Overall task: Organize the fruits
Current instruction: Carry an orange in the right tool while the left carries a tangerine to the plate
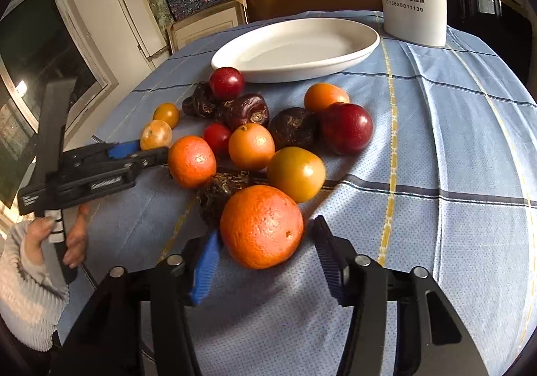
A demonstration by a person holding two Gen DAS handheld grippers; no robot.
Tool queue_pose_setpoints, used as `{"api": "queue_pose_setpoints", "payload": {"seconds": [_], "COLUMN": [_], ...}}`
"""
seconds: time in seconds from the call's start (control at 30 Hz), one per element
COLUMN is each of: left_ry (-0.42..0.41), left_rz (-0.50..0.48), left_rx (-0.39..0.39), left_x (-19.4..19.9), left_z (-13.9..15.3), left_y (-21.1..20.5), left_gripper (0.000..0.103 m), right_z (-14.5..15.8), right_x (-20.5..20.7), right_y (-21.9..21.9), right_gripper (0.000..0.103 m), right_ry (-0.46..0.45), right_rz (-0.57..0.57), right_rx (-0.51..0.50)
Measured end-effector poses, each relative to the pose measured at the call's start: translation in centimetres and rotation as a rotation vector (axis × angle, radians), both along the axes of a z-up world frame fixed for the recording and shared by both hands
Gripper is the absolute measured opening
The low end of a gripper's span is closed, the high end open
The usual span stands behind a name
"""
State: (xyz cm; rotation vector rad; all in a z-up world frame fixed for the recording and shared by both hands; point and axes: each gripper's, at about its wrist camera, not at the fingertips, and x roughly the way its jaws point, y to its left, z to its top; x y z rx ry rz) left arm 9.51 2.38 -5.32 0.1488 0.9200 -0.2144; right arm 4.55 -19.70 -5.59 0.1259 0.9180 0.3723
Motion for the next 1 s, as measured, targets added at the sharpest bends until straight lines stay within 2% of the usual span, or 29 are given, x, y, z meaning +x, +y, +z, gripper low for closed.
{"api": "queue_pose_setpoints", "payload": {"seconds": [0.03, 0.07, 0.17, 0.27, 0.37, 0.47, 0.6, 0.7, 0.87, 0.93, 1.0], "left_ry": [-0.008, -0.016, -0.036, -0.056, -0.096, -0.114, -0.147, -0.117, -0.029, 0.018, 0.017], "left_rz": [-0.011, -0.018, -0.032, -0.034, -0.041, -0.051, -0.056, -0.050, -0.022, -0.016, -0.020], "left_rx": [0.003, 0.009, 0.025, -0.004, -0.041, -0.073, -0.090, -0.120, -0.112, -0.122, -0.131], "left_x": [0.0, -0.2, -0.9, -1.8, -2.4, -1.0, 2.7, 6.7, 12.5, 13.8, 14.2], "left_z": [0.0, 0.0, -0.1, 0.6, 2.6, 5.1, 7.7, 8.1, 5.5, 4.0, 3.4], "left_y": [-0.3, -0.5, -1.1, -1.2, -1.2, -2.0, -3.6, -4.4, -5.4, -5.1, -5.1], "left_gripper": [0.042, 0.040, 0.039, 0.038, 0.038, 0.038, 0.038, 0.038, 0.039, 0.039, 0.045], "right_z": [0.0, 0.0, 0.1, 0.6, 2.2, 4.9, 8.9, 9.7, 7.7, 6.5, 5.2], "right_x": [-0.1, -0.1, -0.2, -0.8, -1.9, -1.3, 2.1, 6.4, 14.1, 15.9, 17.2], "right_y": [0.1, 0.1, 0.2, 0.2, 0.1, -0.4, -0.7, -0.3, 2.0, 2.6, 2.7], "right_gripper": [0.047, 0.046, 0.046, 0.045, 0.045, 0.045, 0.045, 0.045, 0.045, 0.045, 0.047], "right_ry": [-0.002, -0.006, -0.015, -0.049, -0.125, -0.165, -0.240, -0.219, -0.131, -0.092, -0.058], "right_rz": [0.006, 0.006, 0.006, 0.006, -0.005, -0.025, -0.072, -0.091, -0.098, -0.102, -0.111], "right_rx": [0.002, -0.004, -0.008, -0.010, -0.023, -0.009, -0.020, -0.004, -0.018, -0.028, -0.019]}}
